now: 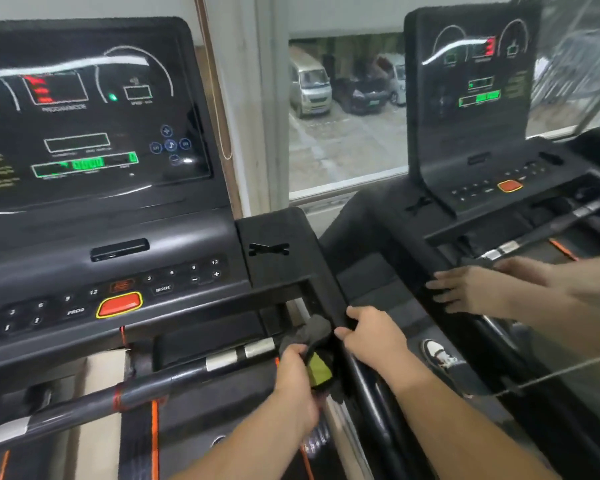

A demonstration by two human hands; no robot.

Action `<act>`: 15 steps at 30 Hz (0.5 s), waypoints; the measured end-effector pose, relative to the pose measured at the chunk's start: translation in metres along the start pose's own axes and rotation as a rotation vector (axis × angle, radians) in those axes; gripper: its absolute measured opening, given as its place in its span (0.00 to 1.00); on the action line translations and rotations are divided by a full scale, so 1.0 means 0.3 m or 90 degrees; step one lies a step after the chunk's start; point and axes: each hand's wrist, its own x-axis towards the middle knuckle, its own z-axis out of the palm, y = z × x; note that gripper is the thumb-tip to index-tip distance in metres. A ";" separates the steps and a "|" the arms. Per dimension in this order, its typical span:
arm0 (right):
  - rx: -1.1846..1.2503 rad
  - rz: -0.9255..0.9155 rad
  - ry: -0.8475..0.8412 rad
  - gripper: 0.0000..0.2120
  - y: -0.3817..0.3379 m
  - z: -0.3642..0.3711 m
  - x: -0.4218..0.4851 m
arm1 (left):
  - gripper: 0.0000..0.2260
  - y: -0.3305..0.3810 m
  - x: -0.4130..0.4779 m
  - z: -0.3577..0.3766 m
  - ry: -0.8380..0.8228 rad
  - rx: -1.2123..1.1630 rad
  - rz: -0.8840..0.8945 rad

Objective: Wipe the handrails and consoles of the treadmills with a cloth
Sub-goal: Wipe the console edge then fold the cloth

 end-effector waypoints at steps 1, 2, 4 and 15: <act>0.028 0.008 -0.016 0.26 0.006 -0.008 0.015 | 0.19 0.026 -0.028 -0.015 -0.028 0.034 0.011; 0.045 0.016 -0.022 0.23 0.005 -0.020 0.032 | 0.18 0.065 -0.054 -0.025 -0.054 0.053 0.019; 0.071 0.024 -0.018 0.17 -0.013 -0.049 0.073 | 0.17 0.169 -0.098 -0.024 -0.089 0.099 0.050; 0.101 0.027 -0.107 0.43 -0.279 -0.087 0.337 | 0.19 0.719 0.021 0.047 0.062 0.928 0.885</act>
